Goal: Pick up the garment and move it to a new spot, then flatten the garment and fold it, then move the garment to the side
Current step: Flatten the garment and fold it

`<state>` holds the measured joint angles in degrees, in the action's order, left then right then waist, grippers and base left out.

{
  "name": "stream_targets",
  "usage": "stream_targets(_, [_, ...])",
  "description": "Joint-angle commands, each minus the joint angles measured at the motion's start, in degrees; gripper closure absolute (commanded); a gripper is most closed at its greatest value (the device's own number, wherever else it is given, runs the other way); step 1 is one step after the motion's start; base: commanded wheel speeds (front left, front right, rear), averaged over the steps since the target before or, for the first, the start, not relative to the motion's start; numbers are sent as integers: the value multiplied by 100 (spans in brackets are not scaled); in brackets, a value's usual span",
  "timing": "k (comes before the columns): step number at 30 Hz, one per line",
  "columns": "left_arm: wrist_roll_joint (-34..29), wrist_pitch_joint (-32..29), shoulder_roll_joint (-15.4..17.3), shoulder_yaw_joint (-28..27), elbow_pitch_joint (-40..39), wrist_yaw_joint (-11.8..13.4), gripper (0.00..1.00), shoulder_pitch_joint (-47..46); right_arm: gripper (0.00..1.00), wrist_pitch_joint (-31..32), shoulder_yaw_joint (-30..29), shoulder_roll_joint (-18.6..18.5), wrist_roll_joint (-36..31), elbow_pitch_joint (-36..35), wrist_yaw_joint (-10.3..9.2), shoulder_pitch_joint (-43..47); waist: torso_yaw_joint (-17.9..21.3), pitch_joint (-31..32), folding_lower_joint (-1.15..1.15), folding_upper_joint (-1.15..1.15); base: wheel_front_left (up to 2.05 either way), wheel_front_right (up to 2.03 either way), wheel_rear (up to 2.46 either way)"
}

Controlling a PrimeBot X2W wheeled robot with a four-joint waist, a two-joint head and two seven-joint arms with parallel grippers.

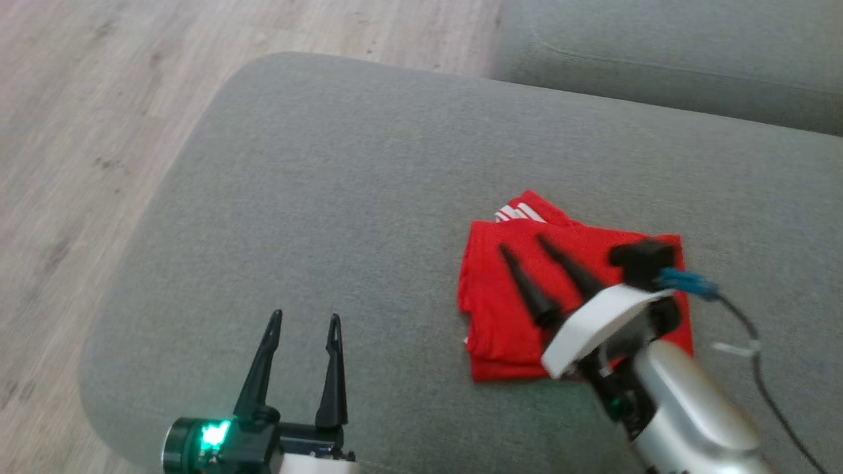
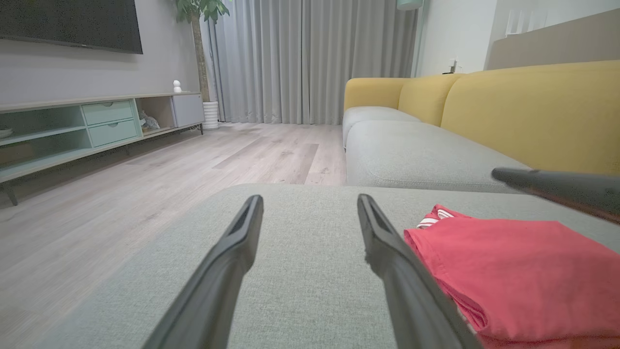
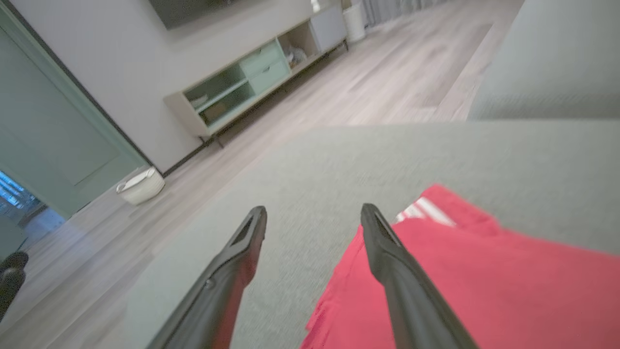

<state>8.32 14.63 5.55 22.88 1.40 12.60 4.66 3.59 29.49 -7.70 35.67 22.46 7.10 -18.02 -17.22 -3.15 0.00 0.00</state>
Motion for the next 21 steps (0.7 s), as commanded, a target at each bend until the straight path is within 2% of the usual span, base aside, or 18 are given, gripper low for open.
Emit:
stream_targets(1, [-73, 37, -76, -259, -191, -5, 0, -179, 0, -371, -184, -42, -146, -301, 39, -145, 129, 32, 0, 0, 0, 0, 0])
stream_targets(5, [-106, 37, -94, -341, -222, -22, 0, -164, 0, -826, -550, -215, -330, -410, 39, -35, 306, 127, 0, 0, 0, 0, 0])
stream_targets(12, [-54, 37, -117, -609, -216, -68, 0, 38, 0, -1679, -1331, -673, -603, -360, 39, 747, 890, 480, 0, 0, 0, 0, 0])
stream_targets(17, [97, 37, -139, -850, -98, -194, 0, 160, 0, -1849, -1691, -753, -746, -381, 39, 1352, 1332, 625, 0, 0, 0, 0, 0])
stream_targets(21, [98, 37, -147, -972, 119, -329, 0, 231, 0, -1856, -1913, -676, -1140, -720, 39, 1843, 1545, 749, 0, 0, 0, 0, 0])
